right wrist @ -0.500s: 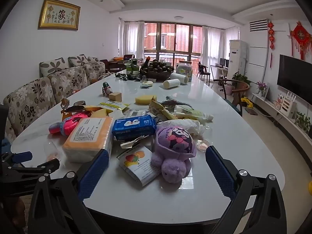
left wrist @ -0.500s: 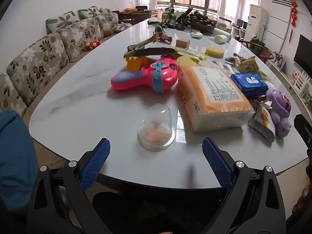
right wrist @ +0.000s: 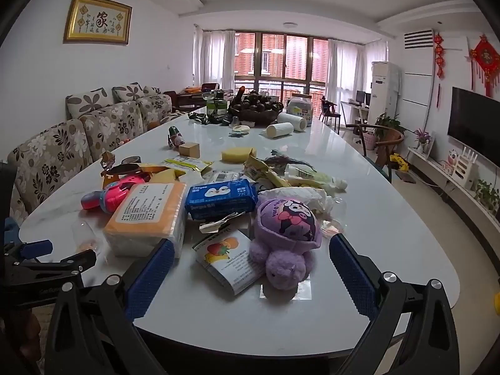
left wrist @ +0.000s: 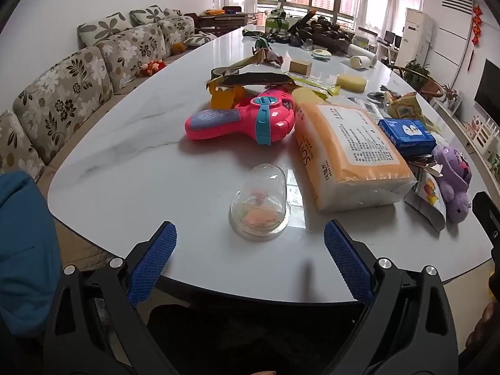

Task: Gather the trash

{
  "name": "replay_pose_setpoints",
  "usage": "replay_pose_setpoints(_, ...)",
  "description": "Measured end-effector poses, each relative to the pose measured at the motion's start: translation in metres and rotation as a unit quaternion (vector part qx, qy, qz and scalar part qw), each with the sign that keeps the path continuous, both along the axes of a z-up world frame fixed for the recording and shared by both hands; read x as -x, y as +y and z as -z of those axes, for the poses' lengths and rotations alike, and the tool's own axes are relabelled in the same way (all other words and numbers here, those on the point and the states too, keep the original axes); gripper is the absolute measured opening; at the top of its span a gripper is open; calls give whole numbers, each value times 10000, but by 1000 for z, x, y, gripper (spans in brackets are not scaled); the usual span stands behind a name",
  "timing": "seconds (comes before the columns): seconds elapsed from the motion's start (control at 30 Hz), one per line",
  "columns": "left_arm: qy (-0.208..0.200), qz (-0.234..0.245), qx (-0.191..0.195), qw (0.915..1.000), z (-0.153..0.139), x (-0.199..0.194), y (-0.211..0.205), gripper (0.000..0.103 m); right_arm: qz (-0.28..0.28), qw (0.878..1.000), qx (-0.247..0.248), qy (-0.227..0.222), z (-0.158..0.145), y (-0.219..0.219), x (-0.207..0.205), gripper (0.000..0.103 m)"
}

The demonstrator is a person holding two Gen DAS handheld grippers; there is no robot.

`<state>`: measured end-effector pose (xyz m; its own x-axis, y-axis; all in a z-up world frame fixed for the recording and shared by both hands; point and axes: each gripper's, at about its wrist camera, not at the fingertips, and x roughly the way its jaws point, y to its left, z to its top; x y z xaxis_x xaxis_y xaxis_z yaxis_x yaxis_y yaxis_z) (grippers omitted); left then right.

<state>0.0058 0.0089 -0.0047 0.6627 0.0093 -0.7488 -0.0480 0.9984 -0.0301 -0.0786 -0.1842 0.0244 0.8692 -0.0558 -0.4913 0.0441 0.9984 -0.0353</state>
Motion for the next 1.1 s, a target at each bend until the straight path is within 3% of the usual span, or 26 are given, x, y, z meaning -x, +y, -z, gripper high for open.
replay_pose_setpoints(1.1, -20, -21, 21, 10000, -3, 4, 0, 93, 57, 9999, -78, 46, 3, -3, 0, 98)
